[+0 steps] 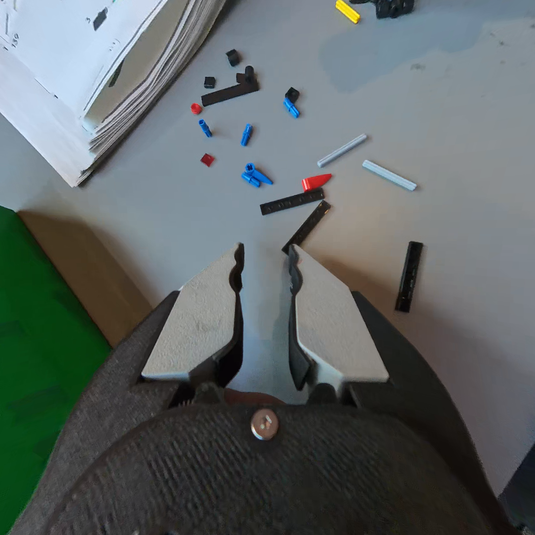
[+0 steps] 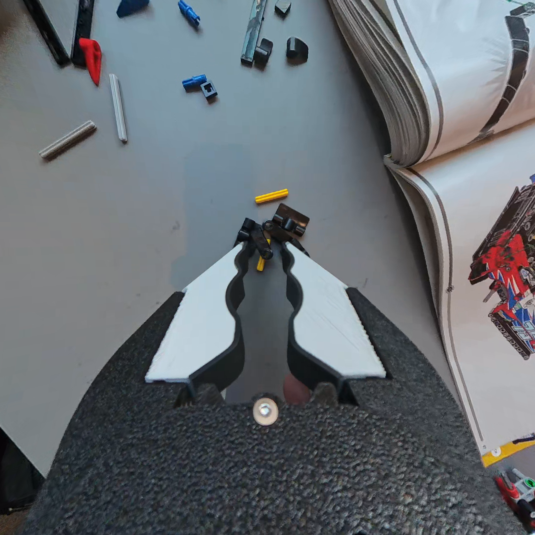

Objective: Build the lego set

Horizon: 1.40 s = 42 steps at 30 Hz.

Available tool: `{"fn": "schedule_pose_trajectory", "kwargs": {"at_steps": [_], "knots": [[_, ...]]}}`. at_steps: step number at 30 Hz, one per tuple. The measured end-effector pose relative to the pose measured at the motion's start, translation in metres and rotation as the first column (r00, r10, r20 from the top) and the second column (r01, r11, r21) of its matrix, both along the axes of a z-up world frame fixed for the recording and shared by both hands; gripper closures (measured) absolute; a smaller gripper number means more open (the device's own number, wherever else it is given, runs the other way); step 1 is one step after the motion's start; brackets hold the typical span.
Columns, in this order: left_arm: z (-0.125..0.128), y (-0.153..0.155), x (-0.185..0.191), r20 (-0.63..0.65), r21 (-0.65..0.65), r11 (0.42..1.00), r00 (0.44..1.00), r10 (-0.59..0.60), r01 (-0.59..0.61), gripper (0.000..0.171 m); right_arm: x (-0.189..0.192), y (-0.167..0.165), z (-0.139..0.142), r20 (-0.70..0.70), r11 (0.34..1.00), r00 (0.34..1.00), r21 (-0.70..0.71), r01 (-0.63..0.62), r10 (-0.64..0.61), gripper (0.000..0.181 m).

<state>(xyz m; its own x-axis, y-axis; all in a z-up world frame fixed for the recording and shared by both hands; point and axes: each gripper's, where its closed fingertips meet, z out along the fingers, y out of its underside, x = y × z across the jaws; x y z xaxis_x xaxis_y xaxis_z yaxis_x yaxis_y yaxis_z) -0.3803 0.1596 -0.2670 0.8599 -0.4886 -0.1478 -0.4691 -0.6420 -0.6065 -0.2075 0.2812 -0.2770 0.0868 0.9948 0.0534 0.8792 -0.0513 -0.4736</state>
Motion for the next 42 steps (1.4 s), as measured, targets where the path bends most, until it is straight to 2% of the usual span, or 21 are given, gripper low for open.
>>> {"fn": "schedule_pose_trajectory", "kwargs": {"at_steps": [5,7,9,12,17,22,24,27,29,32,35,38,42], "knots": [[0.012,0.012,0.0,0.035,0.08,0.996,0.999,0.04,-0.043,0.142,-0.006,0.001,0.021,-0.084,1.0,0.996,0.016,0.007,-0.005,0.158],[0.027,0.03,0.003,0.074,0.155,0.984,0.994,0.075,-0.086,0.142,-0.011,0.004,0.034,-0.151,0.999,0.988,0.026,0.023,-0.019,0.157],[0.042,0.054,0.01,0.142,0.245,0.962,0.986,0.089,-0.122,0.132,-0.018,0.007,0.044,-0.215,0.999,0.976,0.028,0.045,-0.038,0.155],[0.047,0.09,0.007,0.182,0.335,0.923,0.974,0.134,-0.19,0.129,-0.026,0.016,0.052,-0.292,0.994,0.953,0.04,0.1,-0.084,0.15],[0.046,0.127,0.004,0.256,0.342,0.906,0.952,0.165,-0.249,0.125,-0.038,0.028,0.061,-0.437,0.982,0.88,-0.055,0.181,-0.187,0.136],[0.041,0.133,-0.001,0.24,0.348,0.907,0.958,0.157,-0.236,0.127,-0.052,0.04,0.061,-0.523,0.979,0.832,-0.019,0.202,-0.182,0.133],[0.034,0.13,-0.004,0.237,0.308,0.921,0.957,0.167,-0.238,0.127,-0.06,0.042,0.059,-0.54,0.982,0.827,0.002,0.191,-0.159,0.134],[0.03,0.124,-0.012,0.22,0.297,0.921,0.957,0.19,-0.252,0.126,-0.068,0.044,0.051,-0.535,0.985,0.833,0.01,0.174,-0.142,0.137],[0.026,0.122,-0.015,0.22,0.275,0.926,0.954,0.202,-0.259,0.126,-0.066,0.044,0.041,-0.489,0.986,0.861,0.008,0.165,-0.14,0.138],[0.021,0.119,-0.005,0.273,0.225,0.943,0.945,0.18,-0.245,0.126,-0.052,0.053,0.035,-0.428,0.979,0.889,0.047,0.198,-0.16,0.139],[0.013,0.118,-0.002,0.232,0.211,0.952,0.958,0.17,-0.221,0.126,-0.027,0.06,0.037,-0.384,0.967,0.899,0.054,0.249,-0.21,0.145],[0.011,0.118,-0.001,0.196,0.229,0.951,0.967,0.163,-0.207,0.127,-0.005,0.051,0.037,-0.341,0.967,0.907,-0.027,0.254,-0.248,0.146],[0.008,0.116,0.004,0.199,0.216,0.957,0.968,0.153,-0.196,0.128,0.015,0.027,0.029,-0.294,0.973,0.927,-0.06,0.223,-0.231,0.156]]}}
